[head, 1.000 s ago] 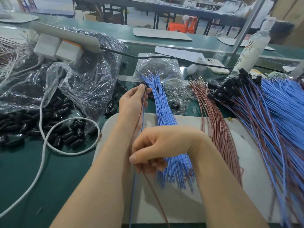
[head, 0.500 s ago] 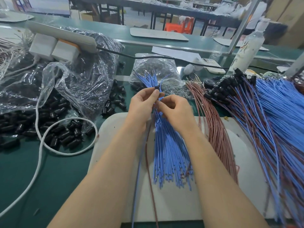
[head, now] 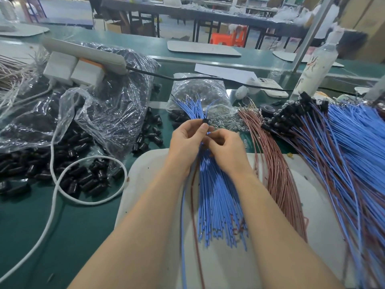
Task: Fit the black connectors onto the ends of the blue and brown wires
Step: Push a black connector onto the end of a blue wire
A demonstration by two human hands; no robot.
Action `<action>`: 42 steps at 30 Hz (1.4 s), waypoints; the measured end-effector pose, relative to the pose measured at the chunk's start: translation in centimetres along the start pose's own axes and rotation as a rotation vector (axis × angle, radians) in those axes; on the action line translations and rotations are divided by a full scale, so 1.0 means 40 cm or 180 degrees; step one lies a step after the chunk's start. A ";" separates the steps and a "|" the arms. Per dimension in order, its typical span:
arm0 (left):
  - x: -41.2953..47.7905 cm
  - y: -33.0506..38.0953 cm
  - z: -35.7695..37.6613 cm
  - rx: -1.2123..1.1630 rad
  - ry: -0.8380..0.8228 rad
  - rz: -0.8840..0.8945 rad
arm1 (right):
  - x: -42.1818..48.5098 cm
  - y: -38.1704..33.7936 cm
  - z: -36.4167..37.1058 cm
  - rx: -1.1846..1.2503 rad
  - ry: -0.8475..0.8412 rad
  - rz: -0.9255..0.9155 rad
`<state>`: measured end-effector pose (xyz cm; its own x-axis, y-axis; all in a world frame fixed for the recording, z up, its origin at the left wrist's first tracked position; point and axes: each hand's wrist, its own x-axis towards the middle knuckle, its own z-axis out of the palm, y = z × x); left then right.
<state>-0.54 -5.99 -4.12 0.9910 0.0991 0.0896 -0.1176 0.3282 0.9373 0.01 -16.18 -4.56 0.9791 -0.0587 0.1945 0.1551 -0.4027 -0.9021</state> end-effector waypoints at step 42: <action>0.003 0.007 -0.001 0.0204 0.0087 0.0029 | -0.007 -0.012 -0.015 -0.0381 -0.0233 -0.0212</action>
<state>-0.47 -5.85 -3.86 0.9877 0.1277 0.0900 -0.1215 0.2663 0.9562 -0.40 -16.51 -3.93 0.9748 0.0368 0.2199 0.2076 -0.5099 -0.8348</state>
